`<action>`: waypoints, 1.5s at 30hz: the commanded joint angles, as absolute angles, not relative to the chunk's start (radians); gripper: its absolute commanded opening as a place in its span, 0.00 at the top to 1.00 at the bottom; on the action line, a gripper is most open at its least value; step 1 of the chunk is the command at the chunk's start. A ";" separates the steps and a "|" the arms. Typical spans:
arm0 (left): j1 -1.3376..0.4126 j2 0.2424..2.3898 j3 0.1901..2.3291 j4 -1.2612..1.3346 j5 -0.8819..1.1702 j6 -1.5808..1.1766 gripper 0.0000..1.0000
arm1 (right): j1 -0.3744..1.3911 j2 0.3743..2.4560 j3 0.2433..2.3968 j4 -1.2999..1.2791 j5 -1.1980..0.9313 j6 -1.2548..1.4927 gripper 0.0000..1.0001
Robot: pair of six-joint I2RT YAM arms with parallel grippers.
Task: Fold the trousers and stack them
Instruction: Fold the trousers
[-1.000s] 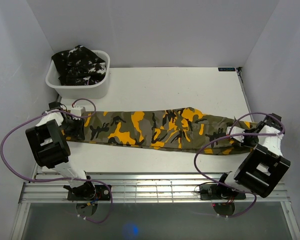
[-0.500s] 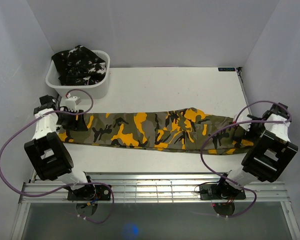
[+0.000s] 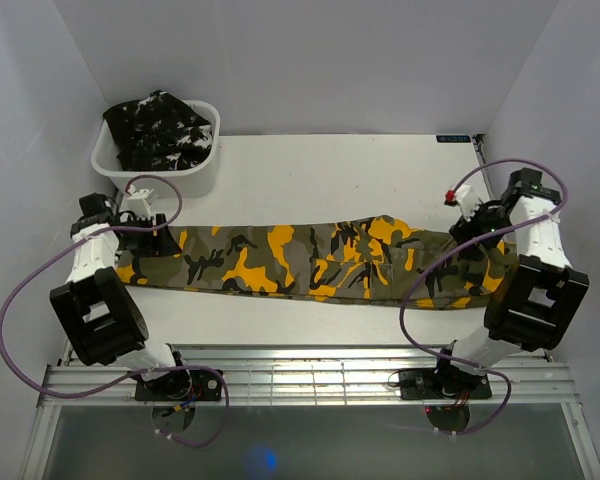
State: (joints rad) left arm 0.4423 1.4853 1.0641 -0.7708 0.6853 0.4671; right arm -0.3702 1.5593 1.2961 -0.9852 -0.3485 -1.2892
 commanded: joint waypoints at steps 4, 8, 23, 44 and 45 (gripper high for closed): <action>0.448 1.568 0.985 -0.661 0.603 0.388 0.32 | -0.307 1.609 1.070 -0.862 -0.287 -1.020 0.32; 0.486 1.657 0.951 -0.626 0.520 0.376 0.34 | -0.316 1.660 0.955 -0.751 -0.143 -1.034 0.35; 0.377 1.361 1.055 -0.979 0.896 0.850 0.28 | -0.151 1.649 1.566 -1.053 -0.616 -0.881 0.33; -0.802 1.890 1.158 -0.127 0.384 0.433 0.30 | 0.195 2.235 1.815 -0.680 -0.367 -0.466 0.42; -0.804 1.904 1.161 -0.132 0.379 0.407 0.30 | 0.199 2.229 1.795 -0.699 -0.364 -0.491 0.42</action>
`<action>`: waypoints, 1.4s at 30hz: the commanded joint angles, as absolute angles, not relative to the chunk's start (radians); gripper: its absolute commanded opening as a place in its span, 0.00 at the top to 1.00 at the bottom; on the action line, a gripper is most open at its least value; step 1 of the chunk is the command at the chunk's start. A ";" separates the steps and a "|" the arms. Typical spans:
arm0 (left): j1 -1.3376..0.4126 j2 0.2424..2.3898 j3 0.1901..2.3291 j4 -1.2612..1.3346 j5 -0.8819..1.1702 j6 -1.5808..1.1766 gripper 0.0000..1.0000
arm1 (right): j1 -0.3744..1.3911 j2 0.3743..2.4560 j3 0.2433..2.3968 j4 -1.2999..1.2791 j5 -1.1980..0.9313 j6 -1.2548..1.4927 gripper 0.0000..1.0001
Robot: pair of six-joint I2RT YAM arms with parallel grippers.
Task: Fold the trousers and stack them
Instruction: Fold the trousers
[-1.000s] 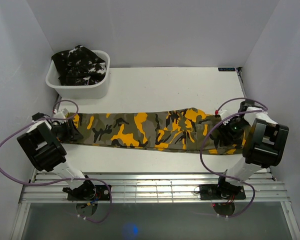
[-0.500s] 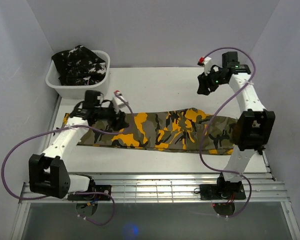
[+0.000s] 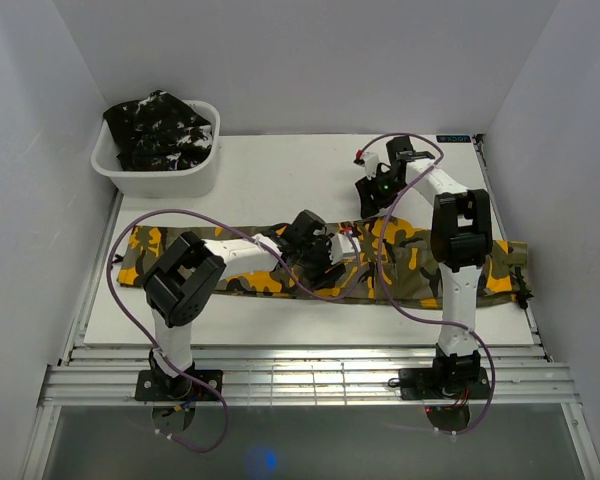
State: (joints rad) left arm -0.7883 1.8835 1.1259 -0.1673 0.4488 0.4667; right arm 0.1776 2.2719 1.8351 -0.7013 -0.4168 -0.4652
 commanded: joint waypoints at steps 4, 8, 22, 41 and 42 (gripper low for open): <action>-0.805 1.936 1.134 -0.143 0.364 0.365 0.31 | 0.201 2.174 1.686 -0.742 -0.367 -0.554 0.37; -0.804 1.930 1.074 -0.143 0.341 0.344 0.32 | 0.192 2.111 1.672 -0.785 -0.362 -0.603 0.33; -0.805 1.829 0.922 -0.238 0.356 0.325 0.50 | 0.184 2.210 1.790 -0.930 -0.167 -0.681 0.74; -0.714 1.670 0.925 -0.383 0.471 0.134 0.35 | 0.215 2.105 1.838 -0.804 -0.083 -0.555 0.05; -0.686 1.640 0.948 -0.397 0.474 0.109 0.32 | 0.212 2.083 1.836 -0.808 -0.081 -0.560 0.04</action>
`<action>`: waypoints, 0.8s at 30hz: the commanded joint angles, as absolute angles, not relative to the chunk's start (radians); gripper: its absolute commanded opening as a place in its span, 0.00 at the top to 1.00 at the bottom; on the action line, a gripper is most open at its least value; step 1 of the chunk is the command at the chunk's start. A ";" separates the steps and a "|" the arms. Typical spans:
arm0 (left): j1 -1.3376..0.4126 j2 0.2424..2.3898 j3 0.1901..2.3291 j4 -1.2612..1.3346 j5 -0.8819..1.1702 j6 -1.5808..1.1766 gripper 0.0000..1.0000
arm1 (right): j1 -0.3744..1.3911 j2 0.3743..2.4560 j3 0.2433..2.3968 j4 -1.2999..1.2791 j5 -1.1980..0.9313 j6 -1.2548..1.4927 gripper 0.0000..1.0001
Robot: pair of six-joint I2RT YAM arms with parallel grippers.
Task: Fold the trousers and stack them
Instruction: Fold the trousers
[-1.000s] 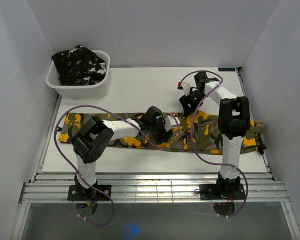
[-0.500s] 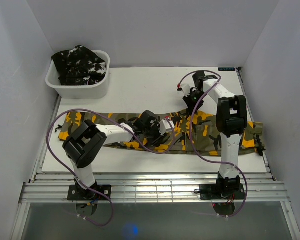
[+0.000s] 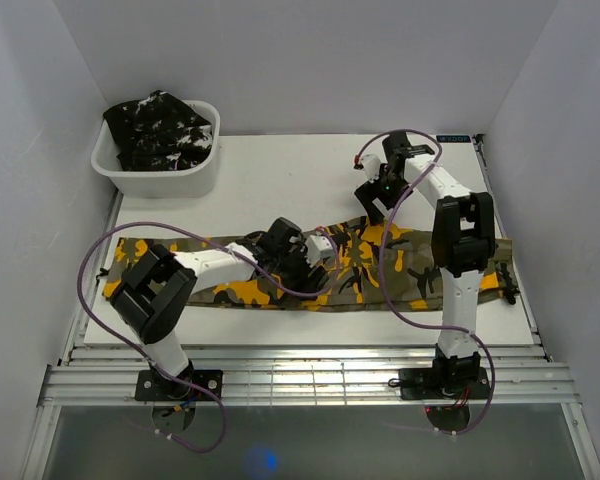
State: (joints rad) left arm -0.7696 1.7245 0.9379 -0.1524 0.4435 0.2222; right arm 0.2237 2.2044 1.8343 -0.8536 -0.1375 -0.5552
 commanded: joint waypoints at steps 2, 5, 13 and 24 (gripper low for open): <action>-0.556 1.544 0.972 -0.445 0.486 0.081 0.25 | 0.206 2.005 1.824 -0.810 -0.092 -0.569 0.04; -0.314 1.462 1.043 -0.555 0.514 0.043 0.04 | 0.192 1.884 1.746 -0.825 -0.179 -0.612 0.03; 0.376 1.393 1.140 -0.856 0.514 0.321 0.02 | 0.187 1.700 1.377 -0.994 -0.304 -0.742 0.02; 0.721 1.583 1.190 -0.868 0.463 0.448 0.04 | 0.017 1.822 1.089 -0.756 -0.028 -0.801 0.10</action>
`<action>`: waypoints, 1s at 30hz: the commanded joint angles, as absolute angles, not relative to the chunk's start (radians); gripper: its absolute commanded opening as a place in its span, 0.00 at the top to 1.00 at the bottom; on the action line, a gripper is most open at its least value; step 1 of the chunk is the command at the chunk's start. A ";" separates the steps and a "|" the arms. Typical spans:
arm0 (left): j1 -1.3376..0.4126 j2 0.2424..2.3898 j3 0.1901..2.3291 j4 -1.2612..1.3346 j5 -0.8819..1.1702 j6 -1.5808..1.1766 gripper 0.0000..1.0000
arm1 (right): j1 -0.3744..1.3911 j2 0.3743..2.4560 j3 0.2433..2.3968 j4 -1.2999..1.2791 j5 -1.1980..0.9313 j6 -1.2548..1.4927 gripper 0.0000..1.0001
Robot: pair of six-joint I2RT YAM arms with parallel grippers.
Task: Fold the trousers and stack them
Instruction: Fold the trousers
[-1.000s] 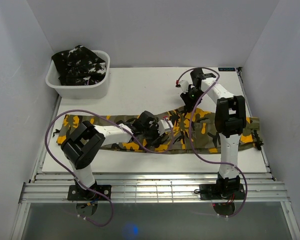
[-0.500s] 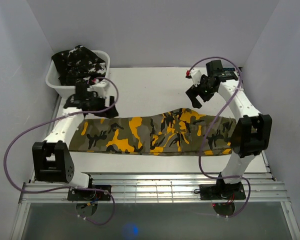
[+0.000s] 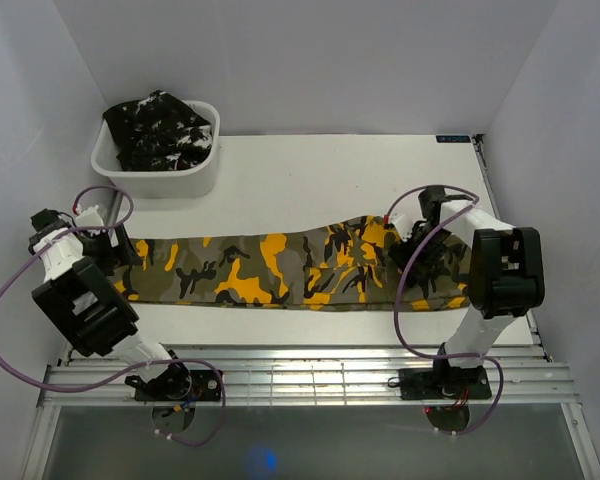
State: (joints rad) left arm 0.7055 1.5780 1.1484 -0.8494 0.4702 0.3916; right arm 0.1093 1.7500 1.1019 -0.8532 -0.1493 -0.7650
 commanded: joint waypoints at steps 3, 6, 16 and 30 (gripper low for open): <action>0.750 1.617 1.181 -0.832 0.436 0.463 0.05 | -0.064 1.855 1.118 -0.765 -0.009 -0.819 0.10; 0.762 1.641 1.160 -0.781 0.419 0.471 0.07 | -0.078 1.848 1.120 -0.776 -0.005 -0.830 0.10; 0.761 1.769 1.063 -0.718 0.474 0.462 0.19 | -0.077 1.858 1.186 -0.841 -0.054 -0.813 0.10; 0.723 1.885 0.969 -0.745 0.643 0.437 0.49 | -0.034 1.862 1.229 -0.881 -0.075 -0.788 0.11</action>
